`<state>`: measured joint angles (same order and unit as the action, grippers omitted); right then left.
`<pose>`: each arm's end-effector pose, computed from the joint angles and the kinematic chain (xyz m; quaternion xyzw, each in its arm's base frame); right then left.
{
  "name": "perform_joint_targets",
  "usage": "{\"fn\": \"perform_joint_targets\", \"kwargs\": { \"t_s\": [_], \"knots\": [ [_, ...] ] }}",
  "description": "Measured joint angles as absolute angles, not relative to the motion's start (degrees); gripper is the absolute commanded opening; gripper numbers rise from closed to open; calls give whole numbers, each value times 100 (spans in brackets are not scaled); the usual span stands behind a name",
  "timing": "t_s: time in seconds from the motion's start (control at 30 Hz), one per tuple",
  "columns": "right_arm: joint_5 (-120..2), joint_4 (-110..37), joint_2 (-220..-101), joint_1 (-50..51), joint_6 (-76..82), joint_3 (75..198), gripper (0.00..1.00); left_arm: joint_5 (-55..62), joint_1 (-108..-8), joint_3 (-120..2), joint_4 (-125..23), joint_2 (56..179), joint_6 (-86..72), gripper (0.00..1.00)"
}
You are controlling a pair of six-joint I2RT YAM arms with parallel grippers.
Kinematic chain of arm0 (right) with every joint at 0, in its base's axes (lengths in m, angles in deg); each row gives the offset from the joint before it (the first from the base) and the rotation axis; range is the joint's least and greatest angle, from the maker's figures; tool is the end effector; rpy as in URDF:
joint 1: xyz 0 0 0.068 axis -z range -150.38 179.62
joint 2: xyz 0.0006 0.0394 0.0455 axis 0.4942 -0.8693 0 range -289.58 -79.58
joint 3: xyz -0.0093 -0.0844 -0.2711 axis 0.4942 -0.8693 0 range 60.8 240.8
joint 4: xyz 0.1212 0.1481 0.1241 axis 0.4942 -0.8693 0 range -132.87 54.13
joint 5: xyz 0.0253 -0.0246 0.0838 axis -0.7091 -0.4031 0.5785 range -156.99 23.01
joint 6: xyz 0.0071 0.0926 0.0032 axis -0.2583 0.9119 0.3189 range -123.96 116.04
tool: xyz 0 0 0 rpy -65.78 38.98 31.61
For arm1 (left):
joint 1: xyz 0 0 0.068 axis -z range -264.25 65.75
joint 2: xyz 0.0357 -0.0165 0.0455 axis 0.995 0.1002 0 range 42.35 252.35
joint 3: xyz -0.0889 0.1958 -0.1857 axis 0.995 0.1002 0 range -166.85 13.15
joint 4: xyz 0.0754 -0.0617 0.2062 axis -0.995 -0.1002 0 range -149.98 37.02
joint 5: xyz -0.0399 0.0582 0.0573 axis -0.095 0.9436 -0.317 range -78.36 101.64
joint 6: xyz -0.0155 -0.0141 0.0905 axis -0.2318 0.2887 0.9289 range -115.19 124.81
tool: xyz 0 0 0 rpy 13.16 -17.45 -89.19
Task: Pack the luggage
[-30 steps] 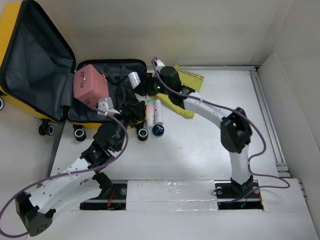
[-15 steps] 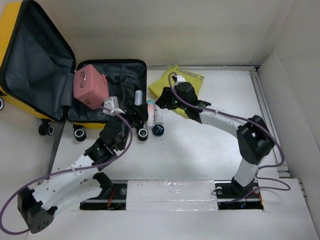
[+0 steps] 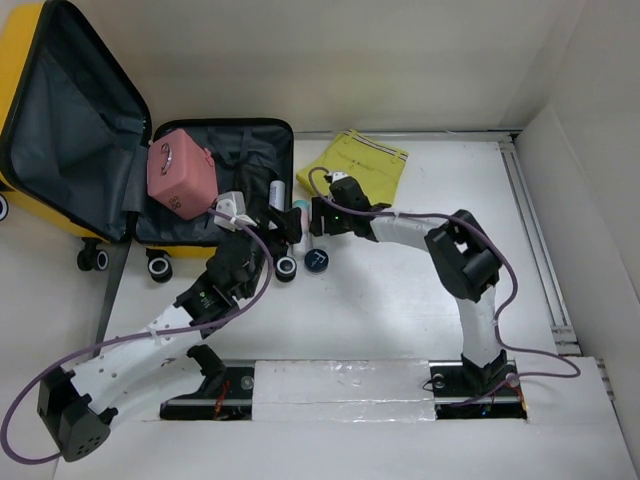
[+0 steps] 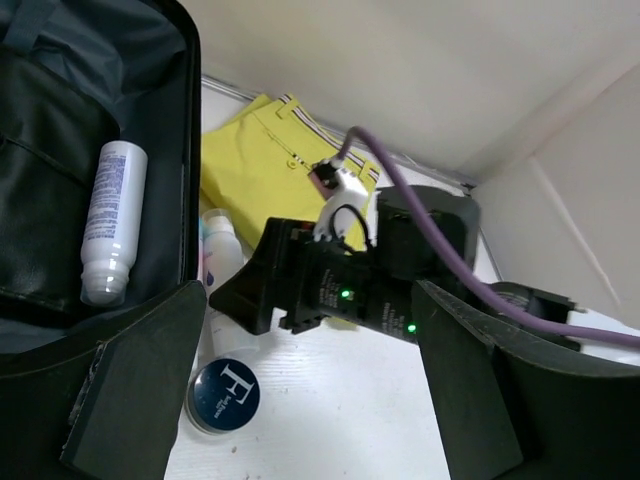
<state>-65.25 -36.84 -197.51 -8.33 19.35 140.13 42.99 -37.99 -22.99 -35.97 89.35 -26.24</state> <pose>0.3700 0.2920 0.1731 -0.1216 0.8964 0.2288 0.3596 0.1649 -0.1094 0.3502 -0.1142 0.6642 -0.3065 0.6722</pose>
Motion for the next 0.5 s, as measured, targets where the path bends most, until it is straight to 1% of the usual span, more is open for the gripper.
{"fn": "perform_joint_targets", "kwargs": {
  "t_s": [0.07,0.1,0.13,0.17,0.2,0.3,0.4,0.5],
  "knots": [
    [-6470,-3693,-19897,-833,1909,14100,63,4299,-3799,-2299,-3595,8887,-2634,79],
    [-6422,-3693,-19941,-833,1907,14120,56,4301,-3799,-2299,-3610,8861,-2634,79],
    [-6383,-3698,-19970,-836,1900,14122,36,4312,-3799,-2299,-3619,8837,-2637,79],
    [-6376,-3695,-19974,-838,1883,14122,29,4317,-3799,-2299,-3623,8830,-2637,79],
    [-6385,-3684,-19950,-833,1939,14111,25,4319,-3799,-2299,-3632,8821,-2637,79],
    [-6354,-3540,-19703,-790,1990,13700,24,4330,-3799,-2299,-3652,8797,-2634,79],
    [-6370,-3682,-19148,-757,2001,13126,24,4343,-3799,-2299,-3660,8786,-2634,79],
    [-6429,-3907,-18492,-759,2018,12835,24,4306,-3799,-2316,-3673,8760,-2634,79]
  ]
}}
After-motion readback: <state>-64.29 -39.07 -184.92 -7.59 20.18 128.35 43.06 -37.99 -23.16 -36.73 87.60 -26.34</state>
